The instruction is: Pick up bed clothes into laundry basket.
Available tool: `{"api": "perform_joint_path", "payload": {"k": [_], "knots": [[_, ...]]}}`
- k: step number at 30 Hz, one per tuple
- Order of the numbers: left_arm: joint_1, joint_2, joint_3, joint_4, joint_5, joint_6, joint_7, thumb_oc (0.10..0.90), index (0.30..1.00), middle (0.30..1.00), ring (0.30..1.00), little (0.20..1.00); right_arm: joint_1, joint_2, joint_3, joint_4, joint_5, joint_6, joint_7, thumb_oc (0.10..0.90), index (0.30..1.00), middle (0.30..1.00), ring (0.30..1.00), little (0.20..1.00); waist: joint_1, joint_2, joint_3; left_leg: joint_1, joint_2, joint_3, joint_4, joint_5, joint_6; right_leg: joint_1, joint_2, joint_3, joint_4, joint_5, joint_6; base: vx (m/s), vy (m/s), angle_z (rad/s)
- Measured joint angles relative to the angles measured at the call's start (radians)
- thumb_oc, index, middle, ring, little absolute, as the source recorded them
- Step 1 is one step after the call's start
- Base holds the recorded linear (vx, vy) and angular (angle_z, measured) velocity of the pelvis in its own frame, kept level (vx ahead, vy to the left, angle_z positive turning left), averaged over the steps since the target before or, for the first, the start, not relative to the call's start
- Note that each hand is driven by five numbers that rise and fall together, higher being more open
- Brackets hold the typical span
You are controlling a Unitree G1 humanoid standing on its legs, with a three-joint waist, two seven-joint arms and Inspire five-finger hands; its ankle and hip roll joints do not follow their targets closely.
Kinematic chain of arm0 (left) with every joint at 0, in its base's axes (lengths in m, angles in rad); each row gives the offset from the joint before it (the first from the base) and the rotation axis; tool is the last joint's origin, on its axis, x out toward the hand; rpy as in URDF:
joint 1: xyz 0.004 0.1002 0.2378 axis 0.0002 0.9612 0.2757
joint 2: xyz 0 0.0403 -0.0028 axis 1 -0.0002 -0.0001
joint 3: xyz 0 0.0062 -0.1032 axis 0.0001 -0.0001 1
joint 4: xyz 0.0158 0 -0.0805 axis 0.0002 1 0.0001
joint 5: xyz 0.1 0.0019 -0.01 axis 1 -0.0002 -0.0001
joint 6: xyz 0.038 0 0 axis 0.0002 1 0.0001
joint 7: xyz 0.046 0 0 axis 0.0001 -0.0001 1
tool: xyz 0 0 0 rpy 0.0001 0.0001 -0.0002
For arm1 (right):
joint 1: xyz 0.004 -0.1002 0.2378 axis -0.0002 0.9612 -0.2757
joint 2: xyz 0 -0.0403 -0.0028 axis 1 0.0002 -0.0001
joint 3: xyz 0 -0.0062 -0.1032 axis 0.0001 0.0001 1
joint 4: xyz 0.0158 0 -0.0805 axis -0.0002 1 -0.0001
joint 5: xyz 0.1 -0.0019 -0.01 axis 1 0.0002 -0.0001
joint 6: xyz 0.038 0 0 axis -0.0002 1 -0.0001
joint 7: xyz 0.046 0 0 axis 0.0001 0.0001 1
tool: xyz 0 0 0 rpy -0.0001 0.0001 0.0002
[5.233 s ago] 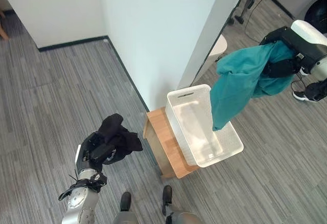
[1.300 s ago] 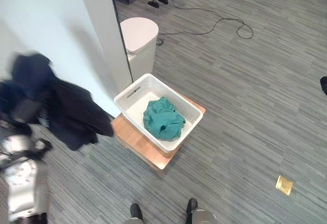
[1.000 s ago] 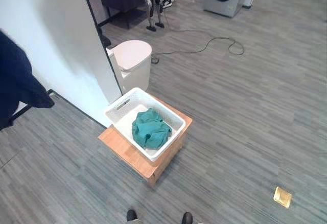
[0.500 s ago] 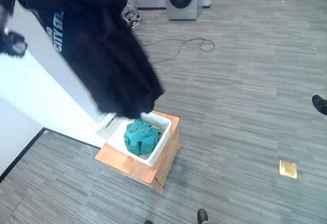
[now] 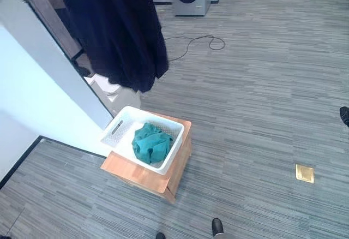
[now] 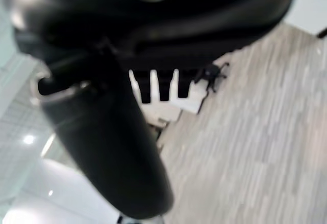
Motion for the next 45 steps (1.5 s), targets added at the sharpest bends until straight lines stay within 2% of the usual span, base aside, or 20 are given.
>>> {"api": "perform_joint_path", "payload": {"k": [5,9,10,12,19,21,24,29,36,40,45], "knots": [[0.069,0.000,-0.006,0.000,0.041,0.006,-0.018,0.400,0.300,0.300,0.300,0.300,-0.001,0.003,0.002,-0.008,0.000,-0.002,0.006,0.800,0.900,0.900,0.900,0.900,0.022,-0.008,0.004,-0.015,-0.020,-0.001,0.000,-0.005,0.008,-0.014,-0.018,0.002,0.000,0.005,0.011,0.02,0.050,0.01],[0.177,0.000,0.043,-0.029,0.041,0.007,-0.019,0.400,0.300,0.300,0.300,0.300,-0.001,0.003,0.015,-0.011,0.000,-0.003,0.013,0.800,0.900,0.900,0.900,0.900,0.037,-0.013,0.008,-0.023,-0.022,0.001,0.000,-0.006,0.013,-0.025,-0.020,0.005,0.000,0.008,0.013,0.01,0.040,-0.02],[0.254,-0.005,0.105,-0.048,0.043,0.007,-0.023,0.400,0.300,0.300,0.300,0.300,-0.001,0.004,0.015,-0.020,0.000,-0.003,0.013,0.800,0.900,0.900,0.900,0.900,0.039,-0.016,0.008,-0.027,-0.024,0.001,0.000,-0.008,0.016,-0.030,-0.022,0.005,0.000,0.008,0.013,0.00,0.000,0.00],[0.318,-0.018,0.150,-0.059,0.046,0.009,-0.028,0.400,0.300,0.300,0.300,0.300,0.000,0.005,0.016,-0.027,0.000,-0.003,0.014,0.800,0.900,0.900,0.900,0.900,0.039,-0.023,0.013,-0.031,-0.026,0.001,0.000,-0.009,0.018,-0.033,-0.024,0.005,0.000,0.008,0.013,0.00,0.000,0.00],[0.525,-0.042,0.216,-0.078,0.069,0.053,-0.051,0.400,0.300,0.300,0.300,0.300,-0.002,0.021,0.018,-0.067,0.016,-0.004,0.015,0.800,0.900,0.900,0.900,0.900,0.039,-0.097,0.029,-0.045,-0.027,0.005,0.000,-0.009,0.018,-0.053,-0.024,0.017,0.000,0.009,0.013,0.00,0.028,-0.04],[0.566,-0.045,0.240,-0.079,0.069,0.060,-0.053,0.400,0.300,0.300,0.300,0.300,-0.001,0.024,0.019,-0.077,0.016,-0.004,0.015,0.800,0.900,0.900,0.900,0.900,0.039,-0.109,0.029,-0.050,-0.027,0.007,0.000,-0.010,0.019,-0.061,-0.024,0.021,0.000,0.009,0.014,0.00,0.028,-0.04],[0.587,-0.048,0.242,-0.078,0.069,0.071,-0.055,0.400,0.300,0.300,0.300,0.300,-0.001,0.025,0.020,-0.084,0.016,-0.004,0.016,0.800,0.900,0.900,0.900,0.900,0.041,-0.121,0.029,-0.056,-0.027,0.007,0.000,-0.010,0.019,-0.067,-0.024,0.022,0.000,0.011,0.014,-0.01,0.022,-0.01],[0.649,-0.057,0.302,-0.117,0.069,0.071,-0.056,0.400,0.300,0.300,0.300,0.300,-0.006,0.024,0.033,-0.085,0.015,-0.004,0.016,0.800,0.900,0.900,0.900,0.900,0.041,-0.137,0.034,-0.068,-0.028,0.010,0.000,-0.010,0.020,-0.080,-0.024,0.026,0.000,0.014,0.015,-0.02,0.028,-0.02],[0.707,-0.121,0.330,-0.111,0.069,0.073,-0.059,0.400,0.300,0.300,0.300,0.300,-0.005,0.025,0.042,-0.087,0.014,-0.004,0.016,0.800,0.900,0.900,0.900,0.900,0.031,-0.161,0.046,-0.085,-0.028,0.036,0.000,-0.010,0.020,-0.114,-0.021,0.053,0.000,0.027,0.016,-0.02,0.019,-0.11],[0.730,-0.175,0.349,-0.085,0.085,0.087,-0.065,0.400,0.300,0.300,0.300,0.300,-0.003,0.025,0.054,-0.111,0.012,-0.003,0.018,0.800,0.900,0.900,0.900,0.900,0.020,-0.179,0.056,-0.093,-0.027,0.056,0.000,-0.011,0.021,-0.134,-0.019,0.072,0.000,0.034,0.016,-0.01,0.015,-0.15],[0.735,-0.286,0.364,0.052,0.149,0.116,-0.078,0.400,0.300,0.300,0.300,0.300,0.000,0.035,0.055,-0.135,0.012,-0.004,0.027,0.800,0.900,0.900,0.900,0.900,-0.001,-0.198,0.066,-0.101,-0.025,0.071,0.000,-0.011,0.021,-0.150,-0.015,0.086,0.000,0.040,0.015,-0.01,0.012,-0.10]]}}
